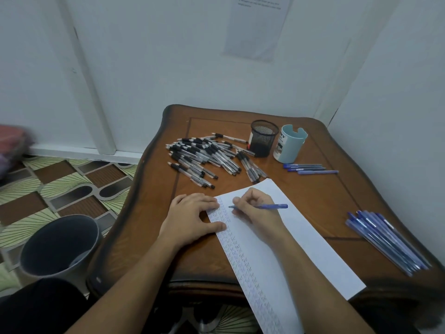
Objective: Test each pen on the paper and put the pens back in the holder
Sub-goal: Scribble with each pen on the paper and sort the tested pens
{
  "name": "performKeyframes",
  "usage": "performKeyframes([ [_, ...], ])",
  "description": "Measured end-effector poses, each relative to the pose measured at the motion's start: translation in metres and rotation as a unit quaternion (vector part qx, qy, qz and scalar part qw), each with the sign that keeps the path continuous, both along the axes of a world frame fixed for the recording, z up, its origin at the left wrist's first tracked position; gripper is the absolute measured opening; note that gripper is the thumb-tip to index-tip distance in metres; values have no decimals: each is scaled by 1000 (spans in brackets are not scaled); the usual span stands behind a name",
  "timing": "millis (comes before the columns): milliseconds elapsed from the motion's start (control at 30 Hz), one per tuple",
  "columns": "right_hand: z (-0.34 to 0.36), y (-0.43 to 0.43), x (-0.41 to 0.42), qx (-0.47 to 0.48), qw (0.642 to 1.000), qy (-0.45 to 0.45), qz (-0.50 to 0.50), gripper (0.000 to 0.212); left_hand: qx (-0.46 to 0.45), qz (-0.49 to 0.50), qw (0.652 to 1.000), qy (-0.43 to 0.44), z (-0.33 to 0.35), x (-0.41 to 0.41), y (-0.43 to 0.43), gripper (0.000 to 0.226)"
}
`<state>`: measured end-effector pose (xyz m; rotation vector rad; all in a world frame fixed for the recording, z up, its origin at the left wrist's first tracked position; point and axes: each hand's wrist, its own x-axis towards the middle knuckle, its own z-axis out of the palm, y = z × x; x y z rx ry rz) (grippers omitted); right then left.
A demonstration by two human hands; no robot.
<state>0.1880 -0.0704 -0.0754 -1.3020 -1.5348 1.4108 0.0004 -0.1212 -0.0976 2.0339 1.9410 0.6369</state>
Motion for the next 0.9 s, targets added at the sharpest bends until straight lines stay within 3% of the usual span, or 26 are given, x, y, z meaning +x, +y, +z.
performKeyframes([
  [300,-8,-4,-3,64,997,-36,-28,39,17,-2,1000,-10,-2,0,0,73],
  [900,-12,-3,-5,72,996,-47,-23,34,11,6,1000,-9,0,0,-2,65],
])
